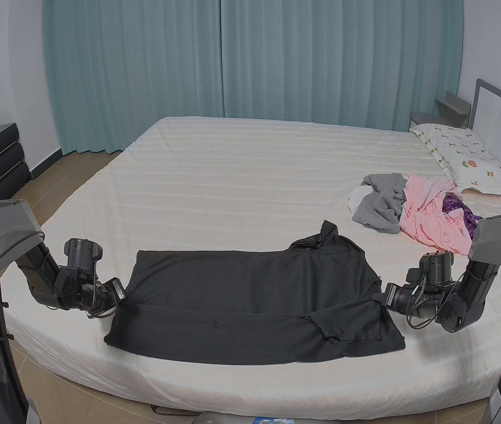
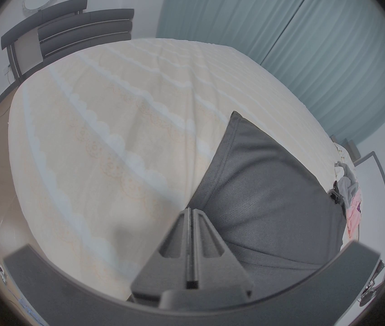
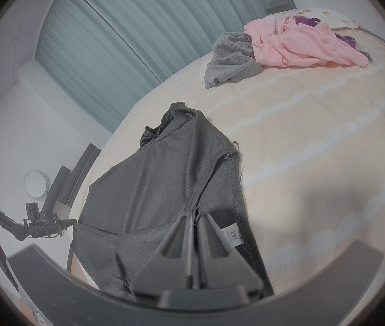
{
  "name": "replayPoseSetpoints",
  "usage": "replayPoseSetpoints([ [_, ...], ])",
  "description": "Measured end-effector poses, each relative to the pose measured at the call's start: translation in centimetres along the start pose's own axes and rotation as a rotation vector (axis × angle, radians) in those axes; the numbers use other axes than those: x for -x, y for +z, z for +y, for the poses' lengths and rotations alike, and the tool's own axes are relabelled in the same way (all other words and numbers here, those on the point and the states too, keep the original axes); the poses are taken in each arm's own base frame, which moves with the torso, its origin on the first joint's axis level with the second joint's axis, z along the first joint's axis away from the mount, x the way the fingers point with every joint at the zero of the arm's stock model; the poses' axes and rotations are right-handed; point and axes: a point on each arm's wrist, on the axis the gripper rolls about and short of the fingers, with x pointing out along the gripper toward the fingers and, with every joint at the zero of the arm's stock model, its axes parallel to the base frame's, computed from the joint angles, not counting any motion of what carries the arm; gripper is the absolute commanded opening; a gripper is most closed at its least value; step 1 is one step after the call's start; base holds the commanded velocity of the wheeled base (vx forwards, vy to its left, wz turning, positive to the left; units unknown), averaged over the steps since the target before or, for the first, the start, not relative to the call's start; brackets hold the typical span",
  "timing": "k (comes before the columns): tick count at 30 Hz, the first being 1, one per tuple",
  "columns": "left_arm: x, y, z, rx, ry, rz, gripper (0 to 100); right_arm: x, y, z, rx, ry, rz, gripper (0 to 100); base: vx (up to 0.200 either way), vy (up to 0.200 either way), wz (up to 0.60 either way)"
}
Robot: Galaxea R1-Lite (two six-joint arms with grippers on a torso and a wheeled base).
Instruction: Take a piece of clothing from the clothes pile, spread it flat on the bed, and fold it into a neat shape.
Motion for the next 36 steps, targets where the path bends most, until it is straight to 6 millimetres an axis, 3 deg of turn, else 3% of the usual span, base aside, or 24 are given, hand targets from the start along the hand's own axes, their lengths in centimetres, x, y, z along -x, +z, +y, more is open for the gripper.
replayPoseSetpoints([
  [1,0.0,0.0,0.0,0.001,0.0,0.001,0,0.0,0.0,0.0,0.0,0.0,0.001,100,0.0,0.0,0.0],
  [2,-0.1,-0.1,0.0,0.001,-0.002,0.004,100,0.0,-0.1,0.0,0.0,-0.001,0.003,100,0.0,0.0,0.0],
  [12,-0.3,0.4,-0.4,0.011,-0.018,0.0,100,0.1,0.2,0.2,-0.042,0.02,0.001,100,0.0,0.0,0.0],
  [16,-0.4,2.0,-0.9,0.021,-0.033,-0.018,100,0.3,0.7,0.6,-0.093,0.04,-0.011,100,0.0,0.0,0.0],
  [25,-1.5,7.6,-4.1,0.077,-0.162,-0.09,100,0.6,1.2,1.2,-0.204,0.076,-0.025,100,0.0,0.0,0.0],
  [31,-4.4,10.5,-6.2,0.09,-0.229,-0.113,100,0.8,1.2,1.2,-0.283,0.09,-0.02,100,0.0,0.0,0.0],
  [36,-7.4,10.8,-6.5,0.108,-0.25,-0.082,100,0.9,1.0,1.3,-0.338,0.099,-0.005,100,0.0,0.0,0.0],
])
